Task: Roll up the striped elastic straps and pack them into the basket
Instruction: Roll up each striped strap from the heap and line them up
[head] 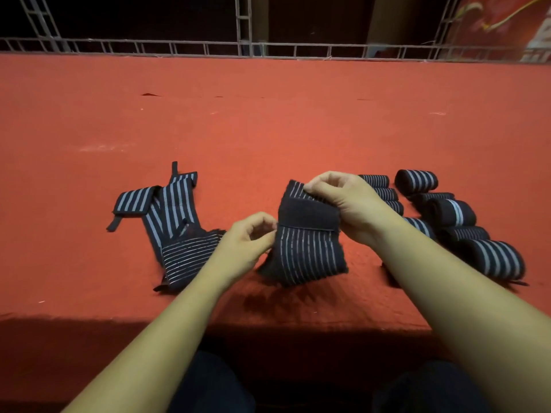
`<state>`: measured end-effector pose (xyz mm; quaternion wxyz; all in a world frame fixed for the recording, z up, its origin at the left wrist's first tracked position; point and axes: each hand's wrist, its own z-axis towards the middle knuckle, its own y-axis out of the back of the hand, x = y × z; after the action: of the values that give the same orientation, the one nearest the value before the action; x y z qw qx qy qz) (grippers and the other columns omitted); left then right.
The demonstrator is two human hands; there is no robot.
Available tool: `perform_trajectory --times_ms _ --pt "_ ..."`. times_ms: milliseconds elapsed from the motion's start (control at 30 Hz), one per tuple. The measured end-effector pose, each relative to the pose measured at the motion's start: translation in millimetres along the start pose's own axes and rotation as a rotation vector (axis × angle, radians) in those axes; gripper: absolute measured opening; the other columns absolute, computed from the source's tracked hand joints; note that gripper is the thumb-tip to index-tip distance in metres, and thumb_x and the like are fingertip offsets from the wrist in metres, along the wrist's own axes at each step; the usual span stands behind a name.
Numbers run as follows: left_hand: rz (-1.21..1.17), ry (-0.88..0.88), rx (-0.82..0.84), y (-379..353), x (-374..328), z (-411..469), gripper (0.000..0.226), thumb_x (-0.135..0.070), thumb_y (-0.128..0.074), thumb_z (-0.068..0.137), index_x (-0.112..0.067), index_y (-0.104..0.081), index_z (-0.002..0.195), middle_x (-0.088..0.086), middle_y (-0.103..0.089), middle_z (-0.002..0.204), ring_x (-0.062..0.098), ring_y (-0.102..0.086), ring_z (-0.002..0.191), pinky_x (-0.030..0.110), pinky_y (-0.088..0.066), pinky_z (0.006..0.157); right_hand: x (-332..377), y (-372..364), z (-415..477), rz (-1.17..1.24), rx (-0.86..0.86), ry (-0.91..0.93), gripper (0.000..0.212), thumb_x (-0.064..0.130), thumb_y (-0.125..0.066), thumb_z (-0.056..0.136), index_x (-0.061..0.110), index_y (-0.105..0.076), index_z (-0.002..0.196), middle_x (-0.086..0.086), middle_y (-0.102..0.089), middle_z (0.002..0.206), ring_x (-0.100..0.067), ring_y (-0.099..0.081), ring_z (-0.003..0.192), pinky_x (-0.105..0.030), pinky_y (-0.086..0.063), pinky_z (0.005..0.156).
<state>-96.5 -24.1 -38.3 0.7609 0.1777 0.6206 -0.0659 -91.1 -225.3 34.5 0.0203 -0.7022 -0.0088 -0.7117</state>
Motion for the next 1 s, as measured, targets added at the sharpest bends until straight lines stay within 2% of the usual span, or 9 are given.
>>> perform_trajectory --times_ms 167,267,367,467,533,633,800,900,1000 --pt "0.002 0.105 -0.092 -10 -3 -3 0.015 -0.020 -0.059 0.098 -0.018 -0.056 0.083 0.008 -0.044 0.074 0.017 -0.040 0.065 0.033 -0.033 0.061 -15 13 -3 -0.042 -0.101 -0.086 0.019 0.016 -0.077 0.085 0.007 -0.069 0.100 -0.005 -0.069 0.081 -0.013 -0.063 0.064 -0.025 -0.048 0.049" --pt "0.011 0.151 -0.222 -14 -7 -5 0.016 -0.022 -0.054 0.100 -0.013 -0.054 0.088 0.008 -0.048 0.077 0.019 -0.043 0.069 0.034 -0.034 0.060 -25 14 -5 -0.095 -0.111 -0.103 0.042 0.039 -0.081 0.080 0.008 -0.069 0.106 -0.005 -0.070 0.086 -0.018 -0.064 0.077 -0.038 -0.051 0.069" --pt "-0.028 0.156 -0.319 -14 -4 -3 0.016 -0.023 -0.053 0.102 -0.016 -0.050 0.087 0.009 -0.051 0.079 0.020 -0.046 0.070 0.032 -0.035 0.057 -33 7 -7 -0.216 -0.073 -0.141 0.059 0.058 -0.083 0.065 0.019 -0.068 0.106 0.001 -0.065 0.073 -0.012 -0.054 0.064 -0.032 -0.041 0.060" --pt "-0.035 0.134 -0.326 -11 -1 -2 0.014 -0.026 -0.052 0.102 -0.021 -0.047 0.090 0.009 -0.053 0.075 0.023 -0.044 0.066 0.039 -0.033 0.059 -43 5 -11 -0.277 -0.009 -0.231 0.040 0.034 -0.084 0.077 0.018 -0.064 0.108 -0.003 -0.068 0.077 -0.014 -0.058 0.065 -0.029 -0.040 0.055" --pt "-0.050 0.116 -0.236 -11 -1 -4 0.010 -0.025 -0.054 0.102 -0.019 -0.048 0.096 0.007 -0.057 0.071 0.023 -0.045 0.063 0.039 -0.035 0.058 -48 6 -12 -0.233 0.011 -0.241 0.033 0.015 -0.083 0.080 0.010 -0.066 0.108 -0.016 -0.073 0.095 -0.021 -0.067 0.080 -0.036 -0.053 0.068" --pt "-0.120 0.121 -0.127 -12 -3 -7 0.013 -0.014 -0.059 0.099 -0.013 -0.049 0.108 0.005 -0.072 0.081 0.020 -0.064 0.069 0.033 -0.052 0.062 -51 9 -10 -0.163 -0.026 -0.179 0.027 0.005 -0.080 0.081 0.010 -0.067 0.104 -0.016 -0.073 0.099 -0.022 -0.070 0.085 -0.037 -0.056 0.081" --pt "-0.059 0.137 -0.220 -4 3 -6 0.018 -0.001 -0.054 0.099 -0.017 -0.054 0.107 0.016 -0.075 0.095 0.025 -0.068 0.079 0.045 -0.053 0.075 -45 17 -6 -0.137 -0.131 -0.122 0.014 0.000 -0.066 0.091 0.010 -0.070 0.100 -0.010 -0.072 0.089 -0.020 -0.066 0.080 -0.031 -0.052 0.070" --pt "-0.063 0.155 -0.269 3 10 -6 0.021 0.001 -0.051 0.100 -0.020 -0.055 0.102 0.012 -0.076 0.091 0.025 -0.069 0.078 0.047 -0.053 0.078 -39 25 -4 0.004 -0.218 -0.183 0.015 0.000 -0.057 0.096 0.007 -0.068 0.103 -0.012 -0.065 0.076 -0.018 -0.058 0.059 -0.028 -0.044 0.055" --pt "0.016 0.145 -0.297 6 16 -6 0.021 0.001 -0.050 0.100 -0.019 -0.055 0.098 0.012 -0.074 0.086 0.028 -0.068 0.075 0.046 -0.054 0.073 -37 30 -5 -0.081 -0.160 -0.192 0.013 0.000 -0.058 0.095 0.010 -0.066 0.099 -0.011 -0.058 0.062 -0.014 -0.049 0.047 -0.023 -0.035 0.045"
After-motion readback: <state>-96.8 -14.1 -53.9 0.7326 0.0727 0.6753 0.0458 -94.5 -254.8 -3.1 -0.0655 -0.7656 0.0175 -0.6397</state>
